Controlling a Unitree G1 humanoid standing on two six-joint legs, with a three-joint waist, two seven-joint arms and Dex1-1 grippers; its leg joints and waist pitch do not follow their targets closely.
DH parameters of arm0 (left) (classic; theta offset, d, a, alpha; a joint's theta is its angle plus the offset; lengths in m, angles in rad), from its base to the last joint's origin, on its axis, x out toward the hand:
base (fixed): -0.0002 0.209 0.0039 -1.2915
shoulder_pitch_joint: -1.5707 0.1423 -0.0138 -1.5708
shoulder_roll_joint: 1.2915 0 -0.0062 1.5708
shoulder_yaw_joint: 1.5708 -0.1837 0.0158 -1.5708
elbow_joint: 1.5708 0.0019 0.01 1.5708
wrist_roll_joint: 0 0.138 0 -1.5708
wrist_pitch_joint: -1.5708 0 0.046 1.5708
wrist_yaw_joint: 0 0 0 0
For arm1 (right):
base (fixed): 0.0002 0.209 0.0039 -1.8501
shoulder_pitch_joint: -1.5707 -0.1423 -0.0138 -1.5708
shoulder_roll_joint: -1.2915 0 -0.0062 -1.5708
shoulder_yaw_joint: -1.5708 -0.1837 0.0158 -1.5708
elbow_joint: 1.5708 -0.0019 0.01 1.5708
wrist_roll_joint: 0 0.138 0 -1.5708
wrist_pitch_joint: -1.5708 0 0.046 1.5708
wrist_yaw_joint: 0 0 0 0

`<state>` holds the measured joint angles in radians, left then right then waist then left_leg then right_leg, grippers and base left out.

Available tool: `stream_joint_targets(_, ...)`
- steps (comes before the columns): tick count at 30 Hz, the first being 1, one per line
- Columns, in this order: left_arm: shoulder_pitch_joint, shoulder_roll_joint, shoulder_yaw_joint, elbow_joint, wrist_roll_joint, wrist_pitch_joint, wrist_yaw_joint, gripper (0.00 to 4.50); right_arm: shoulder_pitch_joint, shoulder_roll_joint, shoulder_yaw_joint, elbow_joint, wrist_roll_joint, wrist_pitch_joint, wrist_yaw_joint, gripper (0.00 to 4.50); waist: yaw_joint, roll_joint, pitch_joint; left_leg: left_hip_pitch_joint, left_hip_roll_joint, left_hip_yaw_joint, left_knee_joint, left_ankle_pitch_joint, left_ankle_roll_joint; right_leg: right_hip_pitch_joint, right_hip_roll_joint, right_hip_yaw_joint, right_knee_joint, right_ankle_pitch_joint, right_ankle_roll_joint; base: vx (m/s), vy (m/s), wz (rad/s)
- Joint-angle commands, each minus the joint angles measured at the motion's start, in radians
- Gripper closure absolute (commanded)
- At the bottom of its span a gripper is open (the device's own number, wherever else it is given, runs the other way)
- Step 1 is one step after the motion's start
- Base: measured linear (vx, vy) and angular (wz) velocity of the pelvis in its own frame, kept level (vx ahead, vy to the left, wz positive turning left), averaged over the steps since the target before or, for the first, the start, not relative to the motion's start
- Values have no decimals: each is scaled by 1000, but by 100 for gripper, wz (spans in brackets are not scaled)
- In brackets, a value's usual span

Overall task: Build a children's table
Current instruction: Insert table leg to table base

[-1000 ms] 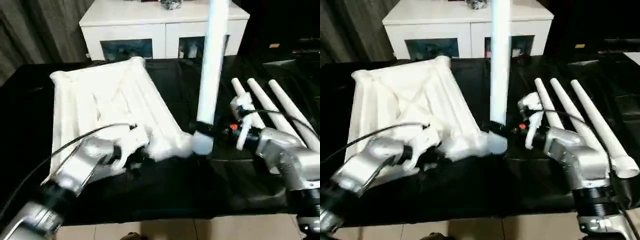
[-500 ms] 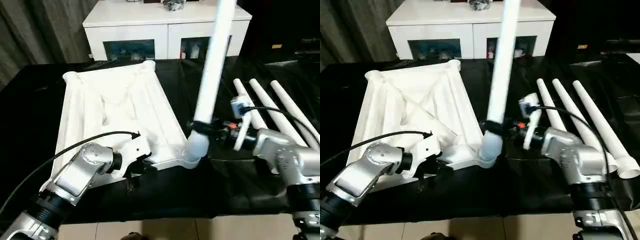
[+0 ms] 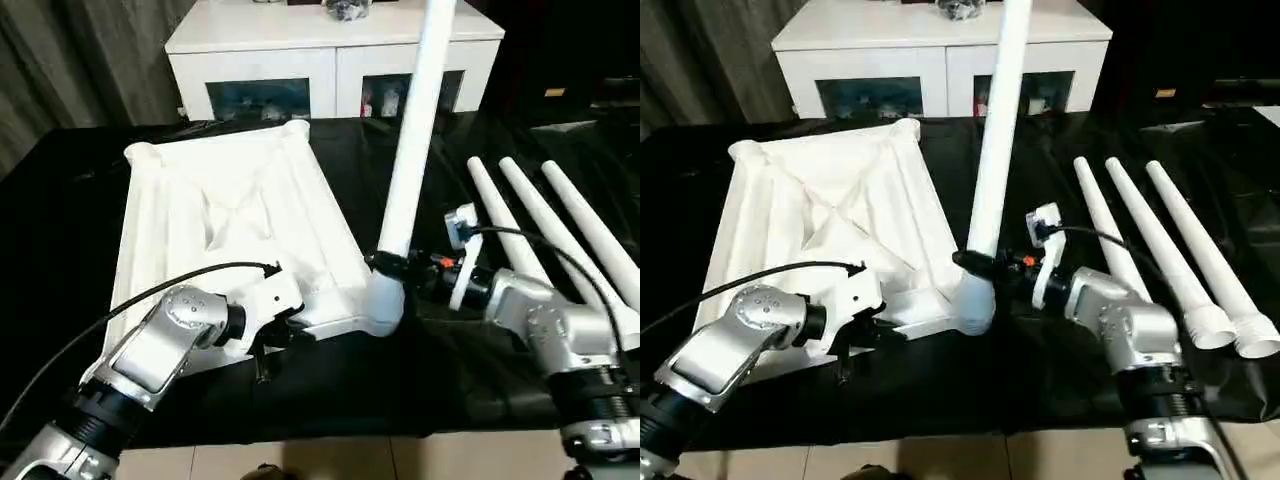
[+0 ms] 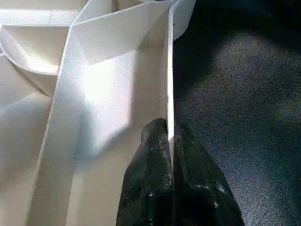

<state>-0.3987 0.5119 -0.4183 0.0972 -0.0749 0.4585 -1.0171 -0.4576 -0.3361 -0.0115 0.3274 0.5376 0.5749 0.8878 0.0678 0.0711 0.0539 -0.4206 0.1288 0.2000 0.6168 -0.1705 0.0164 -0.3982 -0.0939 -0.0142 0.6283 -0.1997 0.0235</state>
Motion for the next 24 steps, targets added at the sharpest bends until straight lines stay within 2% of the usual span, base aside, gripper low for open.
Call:
stream_joint_targets(1, -4, -10, 30, -20, -24, -4, 1, 450, 11, 17, -11, 18, -14, -26, -28, 266, 2, -18, -68, 45, 89, -48, -96, -336, -39, 13, -64, 26, -79, -257, -231, 0, 0, 0)
stream_joint_targets(5, -5, -11, 32, -18, -23, -6, 2, 450, 31, 35, -37, 29, -13, -58, -51, 266, 0, -17, -68, 46, 89, -48, -98, -349, -44, 12, -63, 26, -80, -257, -227, 0, 0, 0)
stream_joint_targets(8, -9, -15, 34, -17, -24, -4, 3, 450, 70, 37, -27, -2, -21, -72, -46, 266, -1, -13, -67, 46, 89, -49, -100, -358, -48, 12, -63, 26, -80, -257, -225, 0, 0, 0)
stream_joint_targets(11, -12, -18, 36, -13, -23, -6, 6, 450, 105, 39, -17, -36, -37, -87, -53, 266, 0, -14, -68, 47, 90, -49, -100, -360, -48, 12, -62, 26, -80, -244, -220, 0, 0, 0)
stream_joint_targets(12, -14, -19, 36, -11, -22, -7, 7, 450, 115, 38, -12, -46, -45, -95, -55, 266, 2, -8, -68, 46, 90, -51, -102, -359, -49, 12, -62, 26, -79, -243, -220, 0, 0, 0)
stream_joint_targets(13, -17, -21, 36, -8, -21, -11, 11, 450, 142, 39, -3, -75, -66, -124, -69, 266, 2, -5, -67, 47, 91, -51, -103, -375, -54, 10, -62, 26, -81, -251, -217, 0, 0, 0)
stream_joint_targets(14, -18, -23, 36, -7, -20, -12, 13, 450, 158, 37, 6, -93, -83, -142, -77, 266, 2, -8, -67, 49, 91, -49, -103, -377, -57, 8, -60, 26, -83, -252, -212, 0, 0, 0)
stream_joint_targets(15, -19, -24, 36, -5, -20, -12, 13, 450, 169, 34, 14, -105, -101, -163, -87, 266, 3, -3, -68, 47, 90, -52, -105, -379, -60, 11, -60, 26, -80, -247, -209, 0, 0, 0)
stream_joint_targets(16, -19, -24, 36, -5, -20, -13, 13, 450, 170, 34, 16, -106, -104, -166, -88, 266, 2, -5, -67, 49, 90, -50, -106, -387, -61, 8, -59, 26, -83, -251, -207, 0, 0, 0)
stream_joint_targets(18, -25, -25, 35, 2, -19, -15, 12, 450, 198, 25, 47, -130, -166, -225, -115, 266, 3, 2, -66, 50, 89, -52, -107, -407, -73, 6, -59, 26, -84, -262, -202, 0, 0, 0)
stream_joint_targets(19, -26, -26, 35, 3, -19, -16, 11, 450, 204, 27, 48, -136, -174, -235, -125, 266, 1, -1, -65, 50, 89, -53, -108, -427, -78, 6, -59, 27, -86, -279, -196, 0, 0, 0)
stream_joint_targets(20, -28, -27, 35, 7, -17, -18, 11, 450, 214, 29, 52, -144, -192, -257, -143, 266, 2, 7, -65, 52, 89, -55, -108, -446, -83, 5, -62, 28, -88, -299, -190, 0, 0, 0)
stream_joint_targets(21, -29, -27, 36, 9, -15, -19, 10, 450, 219, 30, 54, -148, -200, -268, -151, 266, 0, 1, -64, 52, 89, -55, -109, -459, -85, 4, -60, 28, -91, -311, -184, 0, 0, 0)
stream_joint_targets(22, -31, -27, 36, 11, -15, -20, 10, 450, 223, 30, 58, -151, -208, -276, -156, 266, 0, 2, -64, 53, 89, -56, -109, -466, -86, 4, -61, 29, -92, -320, -182, 0, 0, 0)
stream_joint_targets(23, -34, -28, 35, 15, -13, -23, 9, 450, 231, 27, 69, -156, -231, -300, -169, 266, -2, 7, -63, 53, 89, -58, -111, -484, -91, 2, -60, 28, -93, -334, -178, 0, 0, 0)
stream_joint_targets(24, -36, -29, 35, 18, -11, -24, 10, 450, 239, 26, 76, -162, -247, -315, -178, 266, -2, 6, -63, 54, 89, -58, -111, -491, -95, 1, -60, 28, -94, -340, -174, 0, 0, 0)
